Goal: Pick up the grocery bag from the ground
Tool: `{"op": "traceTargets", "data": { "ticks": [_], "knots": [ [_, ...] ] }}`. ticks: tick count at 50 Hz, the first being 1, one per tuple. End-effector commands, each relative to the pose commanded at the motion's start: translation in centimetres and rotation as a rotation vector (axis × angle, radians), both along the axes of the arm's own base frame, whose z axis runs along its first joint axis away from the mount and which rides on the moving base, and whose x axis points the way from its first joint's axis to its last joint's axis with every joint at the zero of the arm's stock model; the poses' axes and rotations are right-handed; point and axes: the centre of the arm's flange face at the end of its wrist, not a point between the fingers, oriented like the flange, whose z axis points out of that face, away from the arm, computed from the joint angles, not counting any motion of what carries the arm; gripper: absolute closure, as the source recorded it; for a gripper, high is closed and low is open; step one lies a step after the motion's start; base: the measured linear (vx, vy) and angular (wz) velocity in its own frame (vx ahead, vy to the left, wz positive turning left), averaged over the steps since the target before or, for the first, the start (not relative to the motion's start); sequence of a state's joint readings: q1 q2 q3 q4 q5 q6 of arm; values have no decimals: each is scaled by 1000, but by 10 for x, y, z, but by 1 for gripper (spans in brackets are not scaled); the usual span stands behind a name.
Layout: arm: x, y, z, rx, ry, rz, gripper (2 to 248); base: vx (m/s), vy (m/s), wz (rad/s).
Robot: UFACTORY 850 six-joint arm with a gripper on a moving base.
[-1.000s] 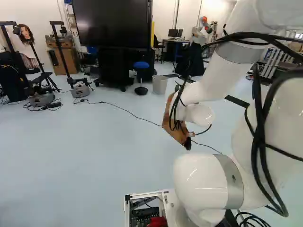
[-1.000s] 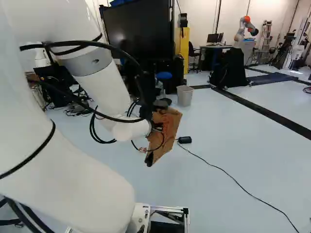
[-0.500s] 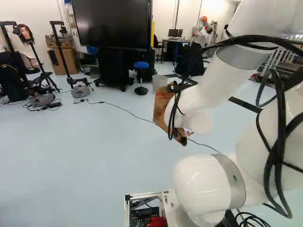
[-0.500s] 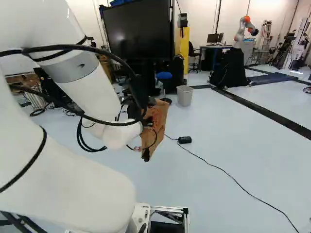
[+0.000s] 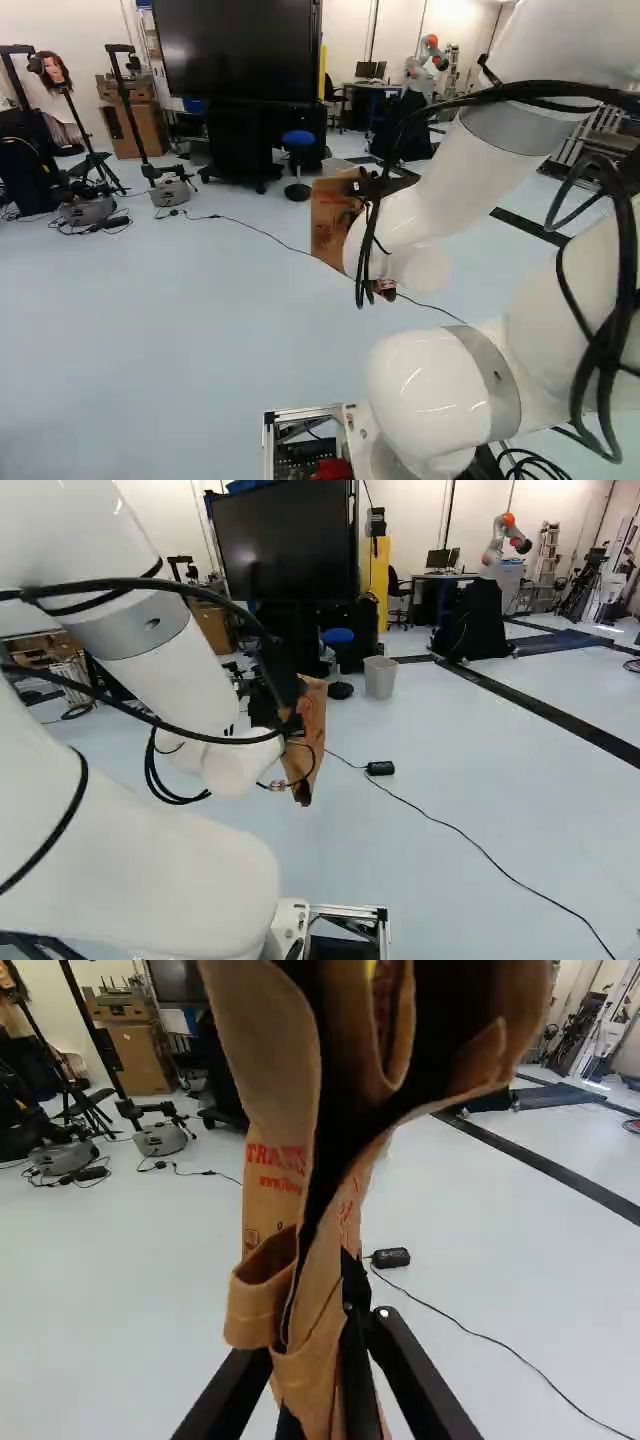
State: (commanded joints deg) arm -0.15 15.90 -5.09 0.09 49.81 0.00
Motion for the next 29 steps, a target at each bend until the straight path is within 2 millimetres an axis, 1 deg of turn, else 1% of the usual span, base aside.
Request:
{"op": "traceTargets", "data": {
  "ticks": [29],
  "knots": [
    [0,1,0,-1,-4,4,229,0,0,0]
  ]
}}
